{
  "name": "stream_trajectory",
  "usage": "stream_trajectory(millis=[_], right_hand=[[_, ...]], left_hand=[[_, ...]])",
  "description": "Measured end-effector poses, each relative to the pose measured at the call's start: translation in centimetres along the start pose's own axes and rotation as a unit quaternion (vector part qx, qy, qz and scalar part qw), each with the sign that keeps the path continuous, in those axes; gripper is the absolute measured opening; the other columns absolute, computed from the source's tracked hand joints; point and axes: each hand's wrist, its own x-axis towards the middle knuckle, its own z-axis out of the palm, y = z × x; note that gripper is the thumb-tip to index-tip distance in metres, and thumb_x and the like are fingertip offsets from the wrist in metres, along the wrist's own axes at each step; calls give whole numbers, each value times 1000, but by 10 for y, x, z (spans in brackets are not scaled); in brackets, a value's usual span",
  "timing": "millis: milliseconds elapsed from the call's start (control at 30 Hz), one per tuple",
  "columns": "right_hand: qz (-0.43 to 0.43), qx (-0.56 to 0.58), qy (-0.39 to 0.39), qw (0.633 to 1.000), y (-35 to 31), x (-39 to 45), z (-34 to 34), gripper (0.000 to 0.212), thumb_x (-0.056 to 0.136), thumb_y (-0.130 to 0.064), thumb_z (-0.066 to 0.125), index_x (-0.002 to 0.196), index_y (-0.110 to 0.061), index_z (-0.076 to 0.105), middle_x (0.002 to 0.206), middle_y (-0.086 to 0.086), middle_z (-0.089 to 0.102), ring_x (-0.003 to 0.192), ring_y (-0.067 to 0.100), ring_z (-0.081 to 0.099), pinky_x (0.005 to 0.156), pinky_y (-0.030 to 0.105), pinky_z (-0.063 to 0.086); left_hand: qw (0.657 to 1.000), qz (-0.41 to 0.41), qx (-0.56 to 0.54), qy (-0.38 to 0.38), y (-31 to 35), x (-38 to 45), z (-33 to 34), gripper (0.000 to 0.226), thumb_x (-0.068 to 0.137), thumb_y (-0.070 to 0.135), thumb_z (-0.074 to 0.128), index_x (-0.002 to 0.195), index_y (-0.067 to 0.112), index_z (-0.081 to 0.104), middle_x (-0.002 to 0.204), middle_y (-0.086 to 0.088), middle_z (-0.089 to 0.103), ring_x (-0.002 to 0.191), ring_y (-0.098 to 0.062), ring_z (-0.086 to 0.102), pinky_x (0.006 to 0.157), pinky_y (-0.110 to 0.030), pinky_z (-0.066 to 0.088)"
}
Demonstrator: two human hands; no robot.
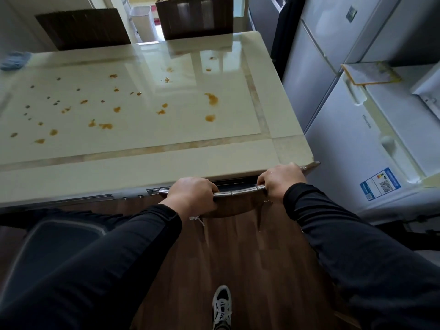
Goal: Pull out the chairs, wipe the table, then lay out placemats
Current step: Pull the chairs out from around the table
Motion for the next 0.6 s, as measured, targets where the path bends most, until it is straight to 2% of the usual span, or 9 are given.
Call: stream_trajectory(millis=[133,200,233,267,300,333,400,500,600], right_hand=[[51,-11,8,999,-10,-15,-1,42,85,-22,59,124,-39,59,127,-7,58,126,22,45,103,44,33],[68,17,27,997,-17,-28,1,57,85,-17,59,139,-31,47,140,0,50,137,27,36,115,53,23],[67,34,32,997,-21,-37,2,65,86,-16,59,146,-28,39,147,2,44,143,29,28,118,56,15],[63,49,37,996,-24,-45,2,71,87,-16,61,151,-27,32,152,2,37,148,29,20,120,58,10],[60,62,44,995,-26,-53,3,74,88,-18,62,153,-26,27,156,1,33,150,28,15,120,58,7],[59,74,51,994,-28,-62,3,75,89,-21,63,154,-25,25,157,0,30,151,27,13,121,58,7],[59,105,61,991,-34,-78,0,75,91,-28,63,155,-25,25,159,0,29,151,27,14,121,56,10],[47,140,75,986,-49,-101,-10,73,92,-35,63,154,-22,27,158,2,31,149,28,19,121,52,17],[13,150,117,982,-74,-125,-22,69,92,-37,62,152,-19,32,152,5,39,143,27,28,119,47,23]], left_hand=[[999,22,23,24,2,-6,4,36,80,43,57,115,44,65,107,15,69,97,-17,64,71,-26,45],[997,36,56,44,3,-9,7,37,83,44,56,118,38,66,113,12,69,108,-18,62,85,-29,45],[995,43,79,51,2,-9,10,38,84,46,56,119,34,66,117,8,69,116,-19,59,100,-34,40],[992,47,100,60,1,-9,14,40,85,48,57,121,30,65,121,5,67,124,-21,54,115,-41,28],[990,45,113,73,0,-10,17,46,86,49,59,125,25,62,126,1,65,133,-24,48,122,-49,14],[988,36,117,89,0,-13,19,52,86,48,61,129,21,57,131,-2,61,140,-27,40,122,-54,5],[987,12,93,127,3,-27,22,62,86,41,63,141,18,46,144,-5,51,148,-28,27,121,-58,-1],[986,-18,6,168,15,-57,26,74,86,29,60,152,18,29,158,-3,33,153,-24,13,122,-55,-1],[975,-52,-75,201,23,-98,27,76,87,33,59,154,20,27,161,-1,29,153,-20,13,123,-52,1]])
